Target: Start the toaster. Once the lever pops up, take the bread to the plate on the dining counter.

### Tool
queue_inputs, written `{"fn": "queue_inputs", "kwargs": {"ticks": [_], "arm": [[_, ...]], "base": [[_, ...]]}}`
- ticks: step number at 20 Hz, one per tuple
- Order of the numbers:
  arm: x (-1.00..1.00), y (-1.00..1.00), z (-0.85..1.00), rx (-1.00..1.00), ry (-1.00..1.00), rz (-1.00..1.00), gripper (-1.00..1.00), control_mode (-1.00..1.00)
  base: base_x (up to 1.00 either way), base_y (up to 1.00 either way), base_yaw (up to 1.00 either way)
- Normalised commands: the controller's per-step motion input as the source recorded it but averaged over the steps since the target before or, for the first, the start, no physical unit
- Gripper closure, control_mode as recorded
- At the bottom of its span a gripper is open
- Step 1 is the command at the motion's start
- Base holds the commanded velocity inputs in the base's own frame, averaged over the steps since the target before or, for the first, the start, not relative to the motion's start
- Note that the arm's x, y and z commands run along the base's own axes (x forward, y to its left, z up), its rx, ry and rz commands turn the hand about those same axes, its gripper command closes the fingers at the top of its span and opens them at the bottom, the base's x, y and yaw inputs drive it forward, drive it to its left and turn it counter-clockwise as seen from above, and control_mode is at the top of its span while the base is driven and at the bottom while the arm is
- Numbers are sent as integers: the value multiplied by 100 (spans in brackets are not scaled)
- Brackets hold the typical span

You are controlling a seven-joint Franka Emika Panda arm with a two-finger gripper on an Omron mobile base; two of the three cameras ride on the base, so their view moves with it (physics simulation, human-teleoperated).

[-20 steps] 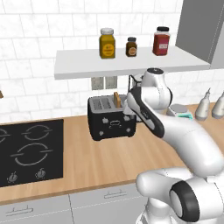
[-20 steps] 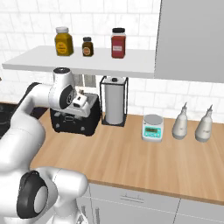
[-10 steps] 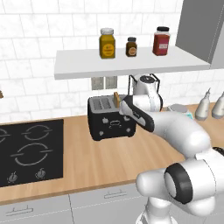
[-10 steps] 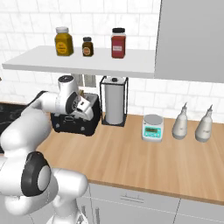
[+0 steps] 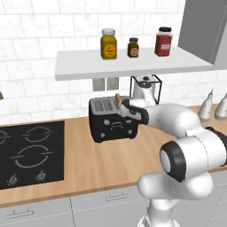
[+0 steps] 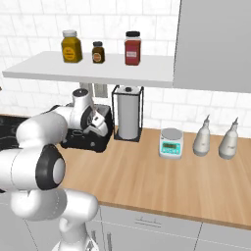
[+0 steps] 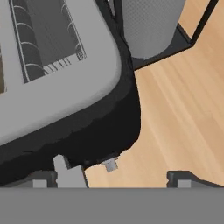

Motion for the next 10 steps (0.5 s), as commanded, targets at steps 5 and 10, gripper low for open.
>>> {"fn": "queue_inputs", "kwargs": {"ticks": [5, 10], "arm": [[30, 0, -25, 3, 0, -4, -100, -100], [6, 0, -28, 2, -1, -3, -100, -100]], "base": [[0, 0, 0], [0, 0, 0]]}}
